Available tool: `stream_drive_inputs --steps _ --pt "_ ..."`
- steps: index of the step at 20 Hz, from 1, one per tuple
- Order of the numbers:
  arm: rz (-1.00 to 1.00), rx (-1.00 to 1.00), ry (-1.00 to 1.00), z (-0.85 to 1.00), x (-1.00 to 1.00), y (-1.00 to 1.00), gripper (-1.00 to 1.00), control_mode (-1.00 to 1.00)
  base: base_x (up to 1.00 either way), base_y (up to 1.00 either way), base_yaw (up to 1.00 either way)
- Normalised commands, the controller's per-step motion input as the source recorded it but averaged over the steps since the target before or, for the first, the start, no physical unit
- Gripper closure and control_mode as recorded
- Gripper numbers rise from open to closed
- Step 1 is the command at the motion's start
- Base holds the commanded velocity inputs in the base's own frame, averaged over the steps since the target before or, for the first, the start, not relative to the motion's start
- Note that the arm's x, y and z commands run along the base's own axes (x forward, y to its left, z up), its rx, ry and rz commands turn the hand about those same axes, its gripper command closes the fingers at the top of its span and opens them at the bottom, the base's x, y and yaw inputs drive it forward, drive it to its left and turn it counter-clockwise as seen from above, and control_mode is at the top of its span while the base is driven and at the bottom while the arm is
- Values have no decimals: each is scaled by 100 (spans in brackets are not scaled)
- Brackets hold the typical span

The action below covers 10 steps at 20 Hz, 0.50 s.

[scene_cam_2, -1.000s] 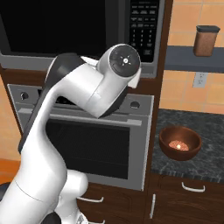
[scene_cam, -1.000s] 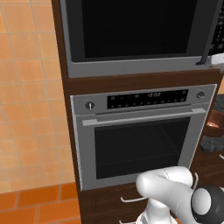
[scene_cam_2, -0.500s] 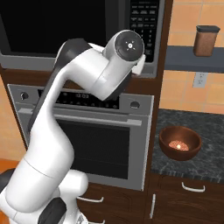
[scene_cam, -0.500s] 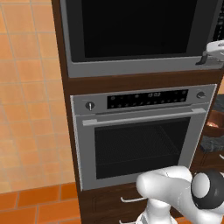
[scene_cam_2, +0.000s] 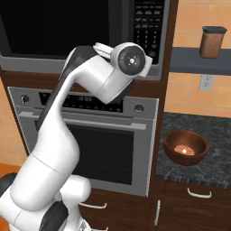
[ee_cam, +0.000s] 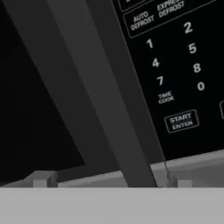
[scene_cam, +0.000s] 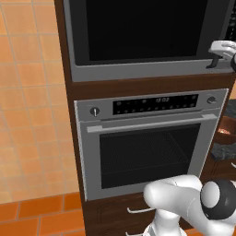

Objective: Open the microwave, place the bowl with waffle inside the microwave, then close the microwave door and turn it on.

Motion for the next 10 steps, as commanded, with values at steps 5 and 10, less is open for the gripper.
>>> stream_drive_inputs --steps 5,10 --pt "-1 9 0 0 59 -13 -100 -100 0 0 0" --pt "0 10 0 0 56 -14 -100 -100 0 0 0"
